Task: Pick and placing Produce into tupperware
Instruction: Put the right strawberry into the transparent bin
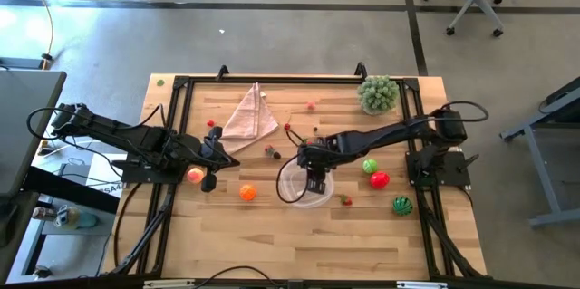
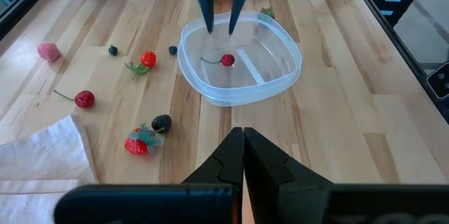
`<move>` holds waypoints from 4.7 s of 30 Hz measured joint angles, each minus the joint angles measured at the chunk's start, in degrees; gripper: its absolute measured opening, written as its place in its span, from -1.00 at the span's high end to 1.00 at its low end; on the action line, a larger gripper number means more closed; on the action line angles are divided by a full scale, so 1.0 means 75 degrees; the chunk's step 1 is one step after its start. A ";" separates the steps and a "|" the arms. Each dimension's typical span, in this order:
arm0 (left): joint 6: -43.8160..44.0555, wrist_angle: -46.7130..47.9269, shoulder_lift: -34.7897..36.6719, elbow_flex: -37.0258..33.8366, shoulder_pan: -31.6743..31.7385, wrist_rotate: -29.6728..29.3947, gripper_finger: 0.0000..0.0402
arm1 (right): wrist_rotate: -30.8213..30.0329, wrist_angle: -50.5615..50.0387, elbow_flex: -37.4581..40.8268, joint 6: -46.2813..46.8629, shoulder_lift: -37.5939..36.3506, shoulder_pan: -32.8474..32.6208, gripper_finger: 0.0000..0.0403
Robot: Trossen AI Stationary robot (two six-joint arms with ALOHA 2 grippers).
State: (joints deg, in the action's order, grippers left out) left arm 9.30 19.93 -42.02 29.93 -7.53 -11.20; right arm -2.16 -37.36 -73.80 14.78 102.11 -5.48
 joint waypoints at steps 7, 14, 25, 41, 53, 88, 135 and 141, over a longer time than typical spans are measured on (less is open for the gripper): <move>0.0000 0.0000 0.0000 0.0000 0.0002 0.0000 1.00 | -0.1443 -0.1609 -0.0664 0.0777 -0.0816 -0.0527 0.40; 0.0000 0.0002 -0.0003 0.0000 0.0001 0.0000 1.00 | -0.2592 -0.3051 -0.0664 0.2456 -0.1793 -0.1529 0.40; 0.0000 -0.0001 -0.0003 0.0000 0.0000 0.0000 1.00 | -0.2822 -0.4473 -0.0486 0.6112 -0.2059 -0.3468 0.40; 0.0000 -0.0001 -0.0003 0.0000 0.0000 0.0000 1.00 | -0.3912 -0.0103 0.3331 0.7971 -0.2043 -0.5338 0.40; 0.0000 -0.0001 -0.0003 0.0000 0.0000 0.0003 1.00 | -0.3045 0.2249 0.4981 0.7794 -0.2044 -0.5379 0.40; 0.0000 -0.0001 -0.0003 0.0000 0.0000 0.0000 1.00 | -0.2473 0.3147 0.5217 0.5479 -0.2000 -0.4403 0.04; 0.0000 -0.0002 -0.0003 0.0000 0.0000 0.0000 1.00 | -0.1689 0.3638 0.5202 0.6570 -0.2000 -0.3365 0.06; 0.0000 -0.0004 -0.0003 0.0000 0.0000 0.0000 1.00 | -0.1686 0.3601 0.5202 0.6570 -0.2001 -0.3365 0.26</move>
State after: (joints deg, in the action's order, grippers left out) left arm 9.30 19.90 -42.04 29.93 -7.53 -11.20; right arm -14.81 -10.35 -34.79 64.05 87.10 -30.72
